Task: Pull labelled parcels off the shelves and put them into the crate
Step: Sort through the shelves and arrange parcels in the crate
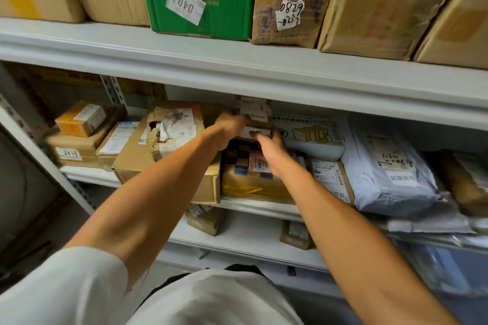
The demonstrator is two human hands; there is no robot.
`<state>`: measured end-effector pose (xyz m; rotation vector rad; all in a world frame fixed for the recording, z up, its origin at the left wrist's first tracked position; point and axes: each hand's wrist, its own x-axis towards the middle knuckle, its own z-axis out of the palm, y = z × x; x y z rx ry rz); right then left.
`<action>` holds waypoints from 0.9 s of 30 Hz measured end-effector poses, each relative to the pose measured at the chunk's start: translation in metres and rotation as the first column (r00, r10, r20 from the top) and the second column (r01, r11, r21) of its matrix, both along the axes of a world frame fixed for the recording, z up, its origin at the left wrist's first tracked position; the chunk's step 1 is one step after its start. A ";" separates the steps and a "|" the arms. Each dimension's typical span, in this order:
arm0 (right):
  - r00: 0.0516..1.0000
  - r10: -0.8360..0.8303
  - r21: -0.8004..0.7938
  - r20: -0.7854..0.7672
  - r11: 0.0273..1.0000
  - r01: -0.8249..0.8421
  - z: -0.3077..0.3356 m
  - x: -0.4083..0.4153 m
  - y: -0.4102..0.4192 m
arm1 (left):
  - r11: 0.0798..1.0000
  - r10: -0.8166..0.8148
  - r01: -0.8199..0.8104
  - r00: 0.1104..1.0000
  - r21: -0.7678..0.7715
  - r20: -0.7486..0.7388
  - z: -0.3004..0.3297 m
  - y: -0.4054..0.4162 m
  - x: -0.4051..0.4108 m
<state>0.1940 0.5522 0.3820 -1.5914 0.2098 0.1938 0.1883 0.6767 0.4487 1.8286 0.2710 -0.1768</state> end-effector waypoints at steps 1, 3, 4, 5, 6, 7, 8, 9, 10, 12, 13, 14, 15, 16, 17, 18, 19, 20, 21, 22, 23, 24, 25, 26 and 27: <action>1.000 -0.017 0.033 0.022 0.999 0.016 0.001 0.000 -0.001 | 1.000 0.012 -0.012 1.000 -0.026 0.022 0.003 -0.002 -0.003; 0.997 -0.039 0.133 0.062 0.991 0.031 0.006 -0.004 -0.003 | 0.997 0.034 -0.029 0.997 -0.072 0.070 0.005 -0.004 -0.005; 0.996 -0.048 0.177 0.076 0.984 0.034 0.009 -0.006 -0.004 | 0.996 0.037 -0.029 0.995 -0.083 0.093 0.006 -0.005 -0.007; 0.995 -0.056 0.215 0.086 0.976 0.037 0.011 -0.009 -0.006 | 0.996 0.034 -0.025 0.993 -0.089 0.110 0.008 -0.005 -0.008; 0.994 -0.069 0.240 0.090 0.970 0.046 0.012 -0.013 -0.007 | 0.995 0.030 -0.018 0.992 -0.100 0.122 0.009 -0.005 -0.010; 0.992 -0.087 0.256 0.089 0.965 0.062 0.011 -0.017 -0.007 | 0.993 0.033 -0.017 0.991 -0.120 0.131 0.010 -0.004 -0.011; 0.990 -0.103 0.276 0.093 0.958 0.074 0.010 -0.020 -0.006 | 0.988 0.043 -0.022 0.989 -0.152 0.138 0.011 -0.003 -0.013; 0.989 -0.115 0.311 0.097 0.947 0.080 0.011 -0.025 -0.005 | 0.981 0.071 -0.042 0.987 -0.191 0.145 0.013 -0.002 -0.015; 0.986 -0.127 0.354 0.106 0.932 0.082 0.014 -0.029 -0.003 | 0.970 0.112 -0.075 0.982 -0.231 0.150 0.014 -0.001 -0.016; 0.981 -0.157 0.416 0.118 0.904 0.094 0.020 -0.036 -0.001 | 0.941 0.181 -0.124 0.970 -0.314 0.159 0.016 0.002 -0.018; 0.977 -0.172 0.443 0.126 0.891 0.100 0.025 -0.040 -0.001 | 0.925 0.202 -0.134 0.966 -0.356 0.160 0.016 0.005 -0.018; 0.973 -0.186 0.463 0.135 0.880 0.104 0.029 -0.044 0.000 | 0.908 0.221 -0.146 0.963 -0.392 0.154 0.017 0.007 -0.019; 0.971 -0.187 0.461 0.147 0.882 0.100 0.032 -0.047 0.001 | 0.892 0.245 -0.166 0.959 -0.420 0.141 0.019 0.010 -0.019; 0.970 -0.185 0.445 0.159 0.890 0.096 0.033 -0.050 0.002 | 0.878 0.267 -0.188 0.956 -0.440 0.123 0.022 0.013 -0.020; 0.968 -0.186 0.429 0.169 0.898 0.098 0.035 -0.054 0.004 | 0.865 0.283 -0.206 0.953 -0.458 0.105 0.024 0.016 -0.021; 0.966 -0.194 0.425 0.172 0.899 0.105 0.037 -0.058 0.005 | 0.855 0.288 -0.214 0.953 -0.472 0.091 0.026 0.018 -0.023; 0.964 -0.209 0.437 0.165 0.892 0.119 0.040 -0.062 0.007 | 0.850 0.283 -0.210 0.956 -0.483 0.083 0.027 0.020 -0.026; 0.961 -0.233 0.458 0.149 0.877 0.142 0.041 -0.065 0.007 | 0.850 0.267 -0.194 0.960 -0.490 0.084 0.028 0.022 -0.029; 0.958 -0.258 0.485 0.126 0.858 0.167 0.043 -0.068 0.007 | 0.852 0.245 -0.171 0.965 -0.494 0.089 0.029 0.023 -0.032; 0.957 -0.276 0.515 0.095 0.836 0.190 0.044 -0.070 0.006 | 0.853 0.223 -0.149 0.971 -0.500 0.091 0.030 0.023 -0.036; 0.957 -0.283 0.548 0.064 0.811 0.203 0.048 -0.073 0.004 | 0.852 0.207 -0.134 0.974 -0.507 0.090 0.031 0.023 -0.039; 0.960 -0.278 0.581 0.035 0.787 0.207 0.051 -0.075 0.003 | 0.844 0.199 -0.128 0.976 -0.521 0.083 0.031 0.023 -0.042; 0.966 -0.260 0.598 0.008 0.775 0.204 0.055 -0.077 0.001 | 0.834 0.193 -0.124 0.978 -0.538 0.074 0.031 0.022 -0.046; 0.973 -0.230 0.595 -0.016 0.780 0.194 0.059 -0.078 -0.001 | 0.826 0.183 -0.115 0.981 -0.551 0.069 0.030 0.021 -0.050; 0.982 -0.188 0.578 -0.031 0.798 0.171 0.063 -0.079 -0.004 | 0.823 0.163 -0.096 0.984 -0.560 0.071 0.029 0.021 -0.054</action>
